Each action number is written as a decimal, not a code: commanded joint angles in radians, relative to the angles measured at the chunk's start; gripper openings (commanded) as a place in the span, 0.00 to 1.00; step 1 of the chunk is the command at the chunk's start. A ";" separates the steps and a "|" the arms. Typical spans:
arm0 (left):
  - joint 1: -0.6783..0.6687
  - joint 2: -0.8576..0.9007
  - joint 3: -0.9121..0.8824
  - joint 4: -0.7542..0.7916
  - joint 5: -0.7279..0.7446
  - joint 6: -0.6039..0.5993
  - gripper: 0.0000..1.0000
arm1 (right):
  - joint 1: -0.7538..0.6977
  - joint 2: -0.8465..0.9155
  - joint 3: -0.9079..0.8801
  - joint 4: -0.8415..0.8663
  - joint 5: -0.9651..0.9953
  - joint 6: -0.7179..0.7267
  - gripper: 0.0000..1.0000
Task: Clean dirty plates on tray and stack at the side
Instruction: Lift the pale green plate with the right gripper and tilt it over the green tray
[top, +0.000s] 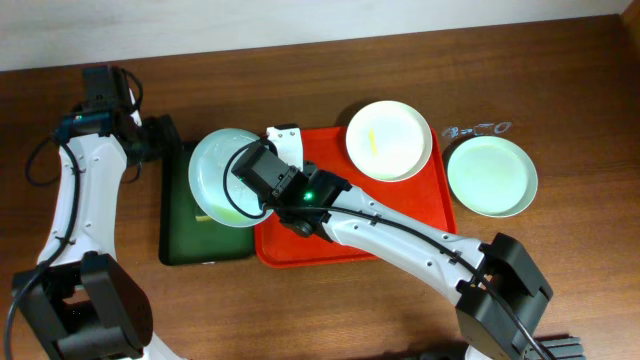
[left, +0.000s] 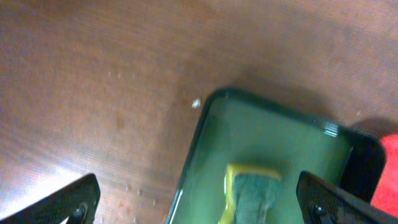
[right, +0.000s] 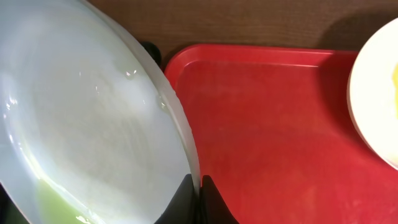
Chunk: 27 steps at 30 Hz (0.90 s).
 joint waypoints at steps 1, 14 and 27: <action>0.001 -0.013 0.015 0.043 -0.008 -0.004 0.99 | 0.008 0.006 0.019 0.007 0.032 -0.008 0.04; 0.042 -0.013 0.015 0.108 -0.105 -0.005 0.99 | 0.109 0.006 0.019 0.144 0.314 -0.281 0.04; 0.042 -0.013 0.015 0.108 -0.105 -0.005 0.99 | 0.293 0.005 0.021 0.530 0.724 -0.940 0.04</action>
